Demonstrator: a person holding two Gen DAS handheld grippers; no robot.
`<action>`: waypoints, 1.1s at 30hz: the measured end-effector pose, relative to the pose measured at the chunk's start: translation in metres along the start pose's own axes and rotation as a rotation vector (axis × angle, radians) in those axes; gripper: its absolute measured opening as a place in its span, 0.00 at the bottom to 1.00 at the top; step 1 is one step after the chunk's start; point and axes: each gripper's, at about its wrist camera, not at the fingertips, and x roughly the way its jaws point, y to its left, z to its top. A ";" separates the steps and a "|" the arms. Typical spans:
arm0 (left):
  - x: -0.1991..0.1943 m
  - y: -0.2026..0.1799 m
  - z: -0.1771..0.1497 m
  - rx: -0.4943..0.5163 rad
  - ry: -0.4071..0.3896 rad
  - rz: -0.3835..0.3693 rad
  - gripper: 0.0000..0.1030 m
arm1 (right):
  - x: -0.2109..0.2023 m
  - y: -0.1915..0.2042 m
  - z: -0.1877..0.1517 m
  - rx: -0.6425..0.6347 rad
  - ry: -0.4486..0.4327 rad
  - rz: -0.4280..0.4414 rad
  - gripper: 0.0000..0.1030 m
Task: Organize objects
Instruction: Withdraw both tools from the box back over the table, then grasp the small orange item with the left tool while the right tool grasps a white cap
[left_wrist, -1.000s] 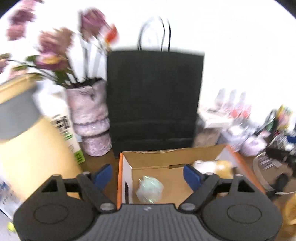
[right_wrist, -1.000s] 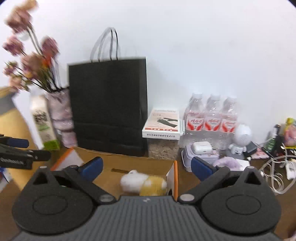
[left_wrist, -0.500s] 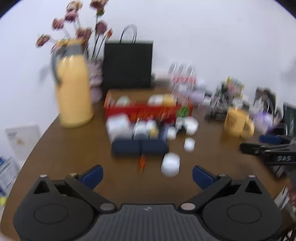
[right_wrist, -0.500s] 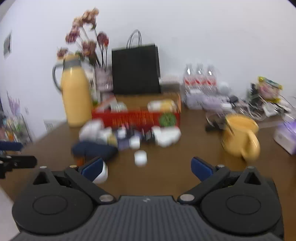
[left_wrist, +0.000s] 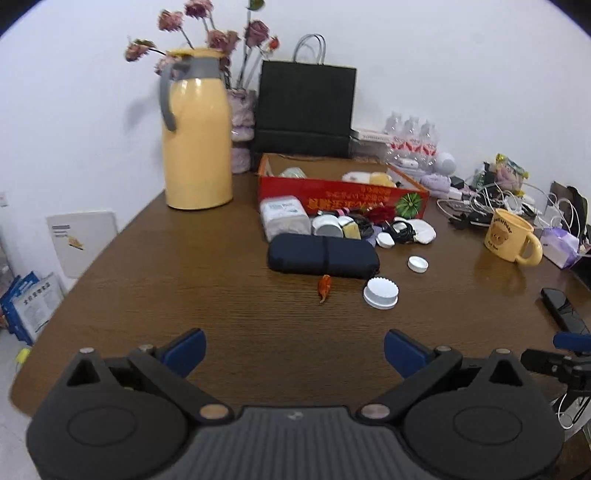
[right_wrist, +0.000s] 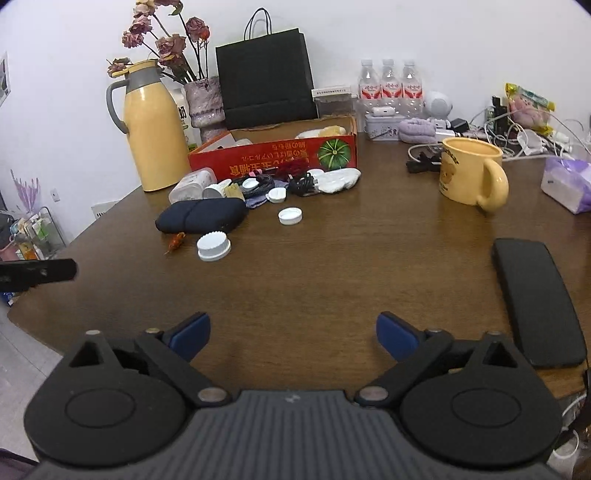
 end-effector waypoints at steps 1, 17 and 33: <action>0.013 -0.002 0.000 0.011 0.005 -0.012 1.00 | 0.005 0.001 0.003 -0.020 -0.003 -0.009 0.89; 0.147 -0.014 0.038 0.091 0.085 -0.107 0.29 | 0.130 0.066 0.050 -0.222 0.021 0.141 0.54; 0.092 -0.017 0.033 0.077 0.032 -0.141 0.11 | 0.115 0.064 0.051 -0.212 0.004 0.135 0.40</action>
